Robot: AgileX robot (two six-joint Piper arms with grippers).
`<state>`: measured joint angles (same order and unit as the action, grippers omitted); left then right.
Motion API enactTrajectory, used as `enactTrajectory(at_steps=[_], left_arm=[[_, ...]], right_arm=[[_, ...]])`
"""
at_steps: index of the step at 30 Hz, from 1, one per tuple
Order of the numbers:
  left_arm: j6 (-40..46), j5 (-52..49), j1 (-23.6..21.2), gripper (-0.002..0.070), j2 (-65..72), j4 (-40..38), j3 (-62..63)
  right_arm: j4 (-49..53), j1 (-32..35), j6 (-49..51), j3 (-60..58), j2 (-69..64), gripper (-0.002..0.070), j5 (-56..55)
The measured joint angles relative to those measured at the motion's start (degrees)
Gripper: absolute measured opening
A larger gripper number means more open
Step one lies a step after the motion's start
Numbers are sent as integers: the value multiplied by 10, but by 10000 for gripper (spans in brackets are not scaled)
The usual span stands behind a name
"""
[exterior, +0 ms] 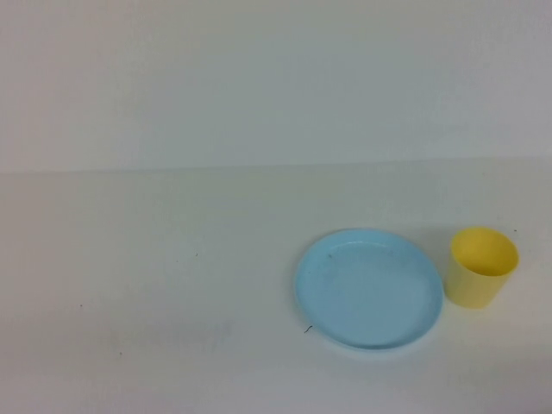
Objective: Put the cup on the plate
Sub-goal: Pick up the cup from the table
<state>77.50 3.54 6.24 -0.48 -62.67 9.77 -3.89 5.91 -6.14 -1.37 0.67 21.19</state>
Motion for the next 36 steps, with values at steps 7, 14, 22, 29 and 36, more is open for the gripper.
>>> enactTrajectory(at_steps=[7, 14, 22, 29, 36], left_arm=[[-470, -68, -18, 0, 0, 374, -57], [-710, -123, -18, 0, 0, 574, -101], [-666, -243, -45, 0, 0, 580, -99], [-689, -234, -78, 0, 0, 548, -99], [-689, -234, -82, 0, 0, 548, -99]], right_arm=[[0, 0, 0, 0, 0, 0, 0], [0, 0, 0, 0, 0, 0, 0], [0, 0, 0, 0, 0, 0, 0], [0, 0, 0, 0, 0, 0, 0], [0, 0, 0, 0, 0, 0, 0]])
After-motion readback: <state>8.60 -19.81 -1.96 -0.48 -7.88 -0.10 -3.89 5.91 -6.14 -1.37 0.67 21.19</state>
